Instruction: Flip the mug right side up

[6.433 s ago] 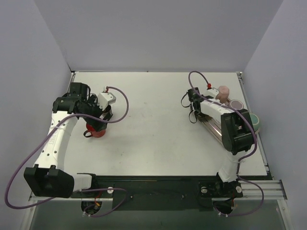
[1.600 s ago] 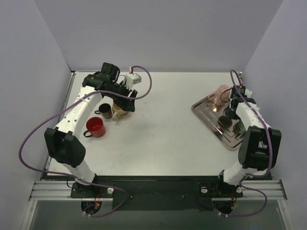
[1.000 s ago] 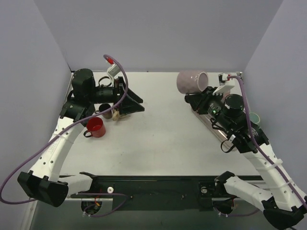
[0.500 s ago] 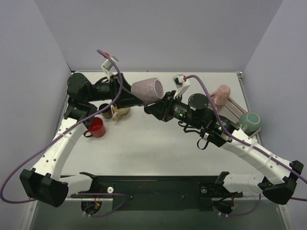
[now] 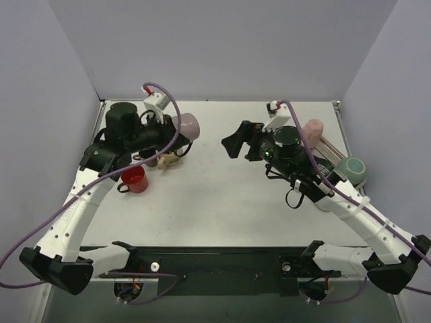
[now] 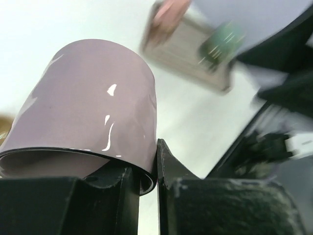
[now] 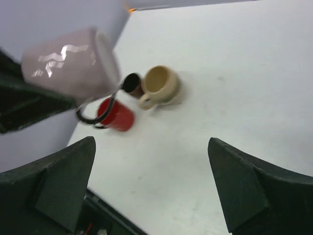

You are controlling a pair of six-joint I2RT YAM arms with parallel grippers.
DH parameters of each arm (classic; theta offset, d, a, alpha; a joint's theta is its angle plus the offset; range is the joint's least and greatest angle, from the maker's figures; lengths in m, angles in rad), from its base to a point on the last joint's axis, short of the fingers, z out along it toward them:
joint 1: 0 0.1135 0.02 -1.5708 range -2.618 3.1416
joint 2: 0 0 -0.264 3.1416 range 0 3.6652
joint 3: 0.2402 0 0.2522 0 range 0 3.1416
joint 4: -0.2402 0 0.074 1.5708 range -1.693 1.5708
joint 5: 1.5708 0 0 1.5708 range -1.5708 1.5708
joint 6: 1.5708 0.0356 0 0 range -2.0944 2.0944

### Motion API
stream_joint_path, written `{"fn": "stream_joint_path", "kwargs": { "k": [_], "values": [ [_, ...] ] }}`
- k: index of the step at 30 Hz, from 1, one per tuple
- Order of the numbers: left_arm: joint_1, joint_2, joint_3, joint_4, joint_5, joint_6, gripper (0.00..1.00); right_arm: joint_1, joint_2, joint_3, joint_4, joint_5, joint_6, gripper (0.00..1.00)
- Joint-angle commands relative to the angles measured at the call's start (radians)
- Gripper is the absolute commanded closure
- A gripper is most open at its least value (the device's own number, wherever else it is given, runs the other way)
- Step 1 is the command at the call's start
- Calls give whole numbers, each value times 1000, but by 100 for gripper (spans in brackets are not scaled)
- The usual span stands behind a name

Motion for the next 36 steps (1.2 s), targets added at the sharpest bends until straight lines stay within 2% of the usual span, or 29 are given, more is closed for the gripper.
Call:
{"fn": "stream_joint_path", "kwargs": {
  "k": [1, 3, 5, 10, 17, 21, 26, 27, 29, 34, 36],
  "values": [
    [-60, 64, 28, -409, -339, 465, 100, -135, -86, -57, -185, 215, -50, 7],
    [-66, 119, 12, -498, -376, 556, 100, -171, -96, -77, -248, 348, -73, 7],
    [-67, 176, -45, -530, -404, 611, 100, -189, -99, -95, -279, 411, -86, 6],
    [-78, 251, -166, -503, -507, 692, 100, -223, -73, -123, -285, 401, -102, 5],
    [-77, 371, -205, -415, -545, 700, 100, -377, 24, -148, -285, 341, -80, 4],
    [-76, 449, -199, -381, -587, 705, 100, -489, 88, -184, -215, 368, -67, 3],
    [-76, 498, -208, -361, -614, 720, 100, -592, 234, -209, -58, 526, 15, 1],
    [-76, 510, -203, -366, -614, 725, 98, -596, 260, -201, -43, 555, 25, 1],
    [-76, 516, -190, -386, -598, 729, 87, -608, 338, -157, -21, 579, 67, 2],
    [-76, 480, -151, -446, -523, 746, 50, -623, 567, 39, -41, 684, 180, 4],
    [-76, 448, -125, -485, -492, 757, 46, -635, 647, 128, -87, 717, 251, 4]
  ]
}}
